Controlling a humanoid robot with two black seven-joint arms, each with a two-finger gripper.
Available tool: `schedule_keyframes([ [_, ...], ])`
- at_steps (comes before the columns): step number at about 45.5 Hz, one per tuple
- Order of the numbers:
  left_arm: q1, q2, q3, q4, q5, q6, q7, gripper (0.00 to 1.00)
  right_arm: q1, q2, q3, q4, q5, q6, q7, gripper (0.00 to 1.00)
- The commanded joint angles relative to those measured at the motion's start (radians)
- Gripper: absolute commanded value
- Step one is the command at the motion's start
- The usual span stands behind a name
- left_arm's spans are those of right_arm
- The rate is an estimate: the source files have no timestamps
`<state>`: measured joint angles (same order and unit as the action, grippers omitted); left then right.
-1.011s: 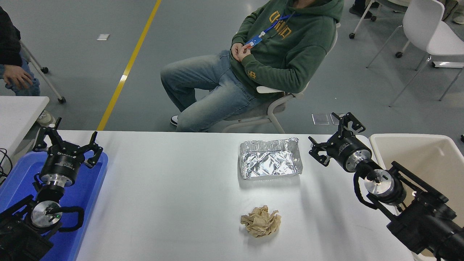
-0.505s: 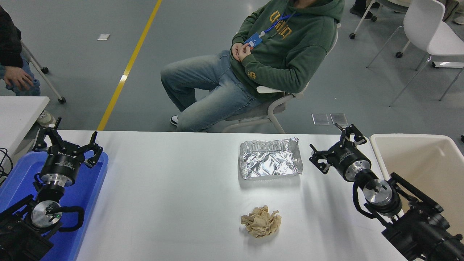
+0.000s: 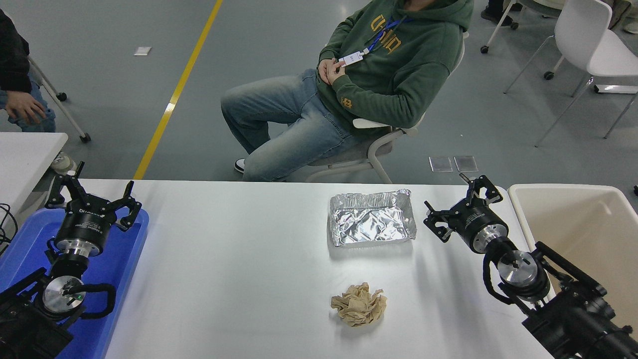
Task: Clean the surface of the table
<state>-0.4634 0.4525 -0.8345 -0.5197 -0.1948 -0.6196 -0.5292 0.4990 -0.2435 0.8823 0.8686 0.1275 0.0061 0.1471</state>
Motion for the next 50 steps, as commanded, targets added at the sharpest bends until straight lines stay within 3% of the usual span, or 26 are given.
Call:
schedule_keyframes([
  [1, 0.000, 0.000, 0.000, 0.000, 0.000, 0.000, 0.000, 1.00, 0.001, 0.003, 0.006, 0.000, 0.001, 0.002, 0.000, 1.00],
  [24, -0.001, 0.000, 0.000, 0.000, 0.000, 0.000, 0.000, 1.00, 0.007, -0.068, -0.016, 0.013, -0.037, 0.006, 0.000, 1.00],
  [40, -0.001, 0.000, 0.000, 0.000, 0.000, 0.000, 0.000, 1.00, 0.090, -0.201, -0.226, 0.059, -0.380, -0.003, 0.000, 1.00],
  [50, -0.001, 0.000, 0.000, 0.000, 0.000, 0.000, 0.000, 1.00, 0.279, -0.295, -0.506, 0.102, -0.517, -0.006, 0.000, 1.00],
])
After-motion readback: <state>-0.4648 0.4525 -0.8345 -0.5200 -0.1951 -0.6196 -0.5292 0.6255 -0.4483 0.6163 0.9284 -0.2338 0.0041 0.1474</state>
